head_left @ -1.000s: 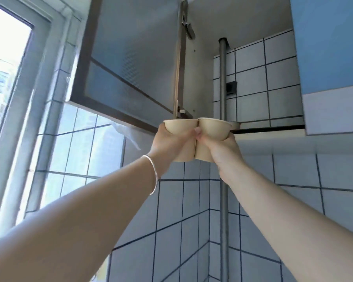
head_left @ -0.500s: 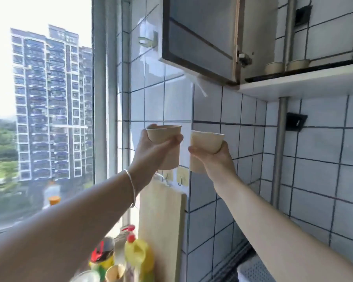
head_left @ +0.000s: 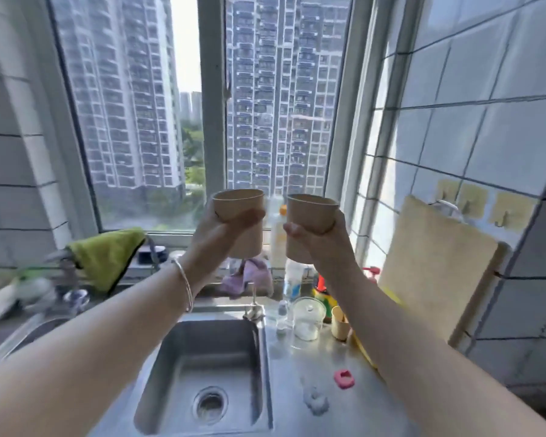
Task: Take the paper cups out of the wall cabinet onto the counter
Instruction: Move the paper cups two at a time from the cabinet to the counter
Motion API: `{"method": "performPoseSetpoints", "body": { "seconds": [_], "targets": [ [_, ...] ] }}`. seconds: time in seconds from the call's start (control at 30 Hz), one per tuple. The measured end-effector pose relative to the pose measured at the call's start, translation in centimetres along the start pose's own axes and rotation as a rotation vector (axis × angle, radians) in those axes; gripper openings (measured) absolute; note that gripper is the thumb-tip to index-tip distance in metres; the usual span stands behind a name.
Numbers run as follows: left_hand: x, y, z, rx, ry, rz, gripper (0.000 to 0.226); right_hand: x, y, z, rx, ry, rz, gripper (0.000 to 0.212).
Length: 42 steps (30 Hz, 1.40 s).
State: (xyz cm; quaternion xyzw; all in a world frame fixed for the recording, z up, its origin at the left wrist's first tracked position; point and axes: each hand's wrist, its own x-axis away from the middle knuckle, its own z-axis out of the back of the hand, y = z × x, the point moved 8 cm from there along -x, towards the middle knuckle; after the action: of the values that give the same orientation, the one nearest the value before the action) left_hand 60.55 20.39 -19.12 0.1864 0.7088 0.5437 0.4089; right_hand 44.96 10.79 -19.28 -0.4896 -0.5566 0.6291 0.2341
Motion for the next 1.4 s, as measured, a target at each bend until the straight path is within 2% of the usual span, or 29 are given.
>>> {"method": "performPoseSetpoints", "body": {
  "seconds": [0.13,0.23,0.3,0.37,0.4,0.47,0.6,0.63,0.73,0.93,1.1,1.23,1.4],
  "targets": [
    [4.1,-3.0,9.9,0.001,0.296,0.050,0.076,2.3,5.9,-10.1,0.011,-0.253,-0.144,0.068],
    [9.0,-4.8,17.2,-0.047,0.528,0.108,0.053,5.7,9.0,-17.3,-0.028,-0.414,-0.170,0.053],
    [12.9,-5.7,22.0,-0.078,0.656,0.153,0.051,8.8,10.9,-21.9,-0.033,-0.539,-0.220,0.062],
    [17.3,-5.9,26.2,-0.118,0.786,0.214,0.033,12.1,12.4,-26.2,-0.031,-0.649,-0.247,0.070],
    [19.4,-5.9,28.3,-0.143,0.854,0.229,0.029,13.8,12.8,-28.0,-0.038,-0.696,-0.265,0.069],
    [23.8,-5.4,32.1,-0.171,0.973,0.257,0.037,17.7,13.8,-32.0,-0.065,-0.799,-0.321,0.062],
    [32.2,-4.3,39.8,-0.215,1.107,0.263,0.068,26.2,14.9,-39.8,-0.117,-0.974,-0.388,0.060],
    [34.2,-4.2,41.7,-0.211,1.142,0.266,0.069,28.2,15.1,-41.7,-0.121,-1.011,-0.406,0.059],
    [39.5,-3.3,46.8,-0.206,1.237,0.268,0.053,34.2,15.8,-47.1,-0.122,-1.086,-0.457,0.051],
    [48.6,-1.4,56.0,-0.231,1.375,0.298,0.044,44.7,16.1,-56.9,-0.065,-1.204,-0.485,0.057],
    [54.6,-0.8,62.9,-0.215,1.482,0.325,0.055,51.9,15.6,-64.1,-0.059,-1.323,-0.496,0.056],
    [57.5,-0.6,68.6,-0.219,1.570,0.339,0.075,56.1,16.0,-69.9,-0.066,-1.402,-0.522,0.055],
    [59.5,-1.3,76.8,-0.207,1.672,0.286,0.058,59.5,16.9,-79.1,-0.057,-1.491,-0.488,0.053]
  ]
}}
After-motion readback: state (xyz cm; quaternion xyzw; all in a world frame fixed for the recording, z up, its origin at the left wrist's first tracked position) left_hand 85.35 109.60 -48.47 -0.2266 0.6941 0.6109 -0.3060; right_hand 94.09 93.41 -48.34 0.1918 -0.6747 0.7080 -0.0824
